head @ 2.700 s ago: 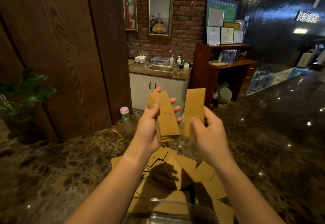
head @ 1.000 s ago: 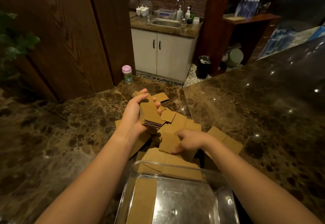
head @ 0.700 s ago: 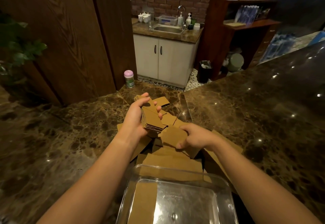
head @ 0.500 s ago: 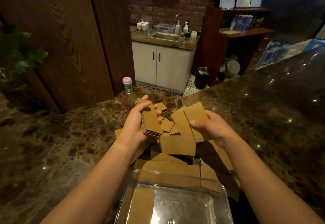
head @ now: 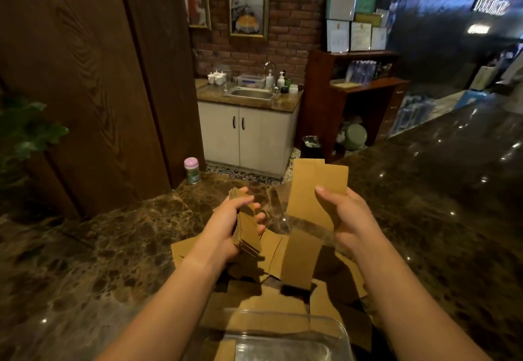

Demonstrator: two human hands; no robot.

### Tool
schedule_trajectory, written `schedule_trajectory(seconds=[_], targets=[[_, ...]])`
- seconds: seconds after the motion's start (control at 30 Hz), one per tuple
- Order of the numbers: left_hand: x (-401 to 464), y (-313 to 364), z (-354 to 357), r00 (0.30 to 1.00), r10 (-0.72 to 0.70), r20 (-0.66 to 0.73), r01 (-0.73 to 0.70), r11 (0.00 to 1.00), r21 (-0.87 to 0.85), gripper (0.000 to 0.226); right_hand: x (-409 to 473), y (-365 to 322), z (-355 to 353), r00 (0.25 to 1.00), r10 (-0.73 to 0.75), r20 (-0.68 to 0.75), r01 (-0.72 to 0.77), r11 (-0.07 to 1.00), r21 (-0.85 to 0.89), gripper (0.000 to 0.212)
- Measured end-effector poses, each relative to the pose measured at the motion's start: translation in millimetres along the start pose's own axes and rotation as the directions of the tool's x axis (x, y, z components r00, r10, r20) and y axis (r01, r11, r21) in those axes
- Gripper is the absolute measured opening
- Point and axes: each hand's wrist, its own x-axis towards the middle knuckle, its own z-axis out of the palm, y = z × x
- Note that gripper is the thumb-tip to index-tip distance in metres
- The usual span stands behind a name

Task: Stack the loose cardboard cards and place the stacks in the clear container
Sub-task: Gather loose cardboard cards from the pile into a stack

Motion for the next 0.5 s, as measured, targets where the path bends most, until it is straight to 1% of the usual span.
schedule_trajectory(seconds=[0.07, 0.17, 0.27, 0.3, 0.33, 0.37, 0.4, 0.43, 0.47, 0.5], targets=[[0.1, -1.1, -0.7, 1.000, -0.019, -0.013, 0.018, 0.998, -0.060, 0.034, -2.9, 1.1, 0.6, 0.999, 0.034, 0.017, -0.034, 0.999, 0.034, 0.024], [-2.6, -0.7, 1.8, 0.999, -0.011, 0.047, 0.017, 0.990, -0.138, 0.036, -5.6, 2.5, 4.7, 0.996, 0.067, 0.060, -0.070, 0.996, 0.051, 0.019], [-7.5, 2.8, 8.9, 0.995, 0.004, 0.103, 0.014, 0.985, -0.170, 0.034, -5.5, 5.1, 9.4, 0.994, 0.068, 0.083, -0.071, 0.997, 0.042, 0.027], [-9.0, 4.9, 11.4, 0.993, 0.007, 0.117, 0.014, 0.984, -0.176, 0.034, -6.5, 5.7, 11.8, 0.996, 0.028, 0.089, -0.032, 0.999, 0.037, 0.029], [-9.7, 6.6, 13.0, 0.992, 0.009, 0.126, 0.014, 0.984, -0.176, 0.034, -7.9, 7.0, 13.1, 0.994, -0.049, 0.099, 0.047, 0.999, 0.019, 0.029], [-10.2, 8.4, 14.8, 0.991, 0.009, 0.135, 0.014, 0.985, -0.172, 0.035, -10.9, 8.1, 14.2, 0.977, -0.174, 0.120, 0.177, 0.984, -0.012, 0.030], [-11.1, 10.1, 15.4, 0.990, 0.008, 0.143, 0.016, 0.985, -0.169, 0.035, -13.5, 9.4, 13.7, 0.925, -0.342, 0.164, 0.359, 0.930, -0.084, 0.034], [-12.0, 11.5, 16.2, 0.987, 0.004, 0.159, 0.023, 0.985, -0.169, 0.034, -15.8, 11.0, 12.0, 0.823, -0.506, 0.256, 0.555, 0.811, -0.183, 0.038], [-13.0, 12.8, 16.8, 0.984, 0.001, 0.177, 0.030, 0.985, -0.169, 0.033, -15.7, 14.9, 9.1, 0.679, -0.620, 0.393, 0.731, 0.620, -0.286, 0.036], [-13.7, 13.8, 16.9, 0.981, 0.003, 0.196, 0.030, 0.986, -0.165, 0.032, -14.1, 18.8, 7.1, 0.514, -0.669, 0.537, 0.857, 0.373, -0.356, 0.030]])
